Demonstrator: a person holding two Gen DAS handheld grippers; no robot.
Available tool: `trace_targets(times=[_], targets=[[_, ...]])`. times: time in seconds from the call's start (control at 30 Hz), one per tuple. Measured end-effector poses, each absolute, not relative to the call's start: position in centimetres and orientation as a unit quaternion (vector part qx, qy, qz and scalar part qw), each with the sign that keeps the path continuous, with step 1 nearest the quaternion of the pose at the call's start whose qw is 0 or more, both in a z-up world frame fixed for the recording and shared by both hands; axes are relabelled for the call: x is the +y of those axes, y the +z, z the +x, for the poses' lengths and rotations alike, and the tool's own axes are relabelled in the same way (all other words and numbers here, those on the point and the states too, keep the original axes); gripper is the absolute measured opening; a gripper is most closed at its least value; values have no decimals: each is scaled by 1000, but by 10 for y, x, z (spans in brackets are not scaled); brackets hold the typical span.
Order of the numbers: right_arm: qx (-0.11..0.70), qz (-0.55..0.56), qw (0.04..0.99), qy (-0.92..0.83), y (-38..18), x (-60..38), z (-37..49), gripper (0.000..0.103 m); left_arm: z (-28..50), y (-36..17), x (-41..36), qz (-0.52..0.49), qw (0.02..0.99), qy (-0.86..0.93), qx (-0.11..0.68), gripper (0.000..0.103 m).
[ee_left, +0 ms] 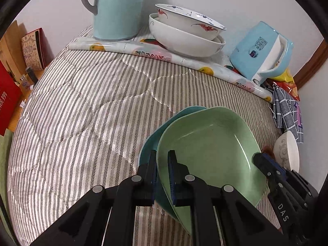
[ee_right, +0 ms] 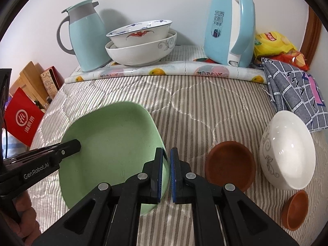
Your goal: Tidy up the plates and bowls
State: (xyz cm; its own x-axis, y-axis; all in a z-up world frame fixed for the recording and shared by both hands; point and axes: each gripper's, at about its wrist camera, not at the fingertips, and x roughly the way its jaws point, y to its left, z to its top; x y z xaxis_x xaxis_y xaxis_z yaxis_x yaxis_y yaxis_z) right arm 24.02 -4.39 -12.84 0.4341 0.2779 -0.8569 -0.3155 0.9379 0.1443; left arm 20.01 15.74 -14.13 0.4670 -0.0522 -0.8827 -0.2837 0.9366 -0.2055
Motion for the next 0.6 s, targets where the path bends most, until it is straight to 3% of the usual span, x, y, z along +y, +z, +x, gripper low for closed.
trace_targets(times=[0.43,0.6], targets=[[492,-42,848,193,-133,-31,249,11,198,-147,166,-172,827,76,530,12],[486,-24,853,189,-127,-41,246,31,191,-140,161,-171,829,69,528,18]])
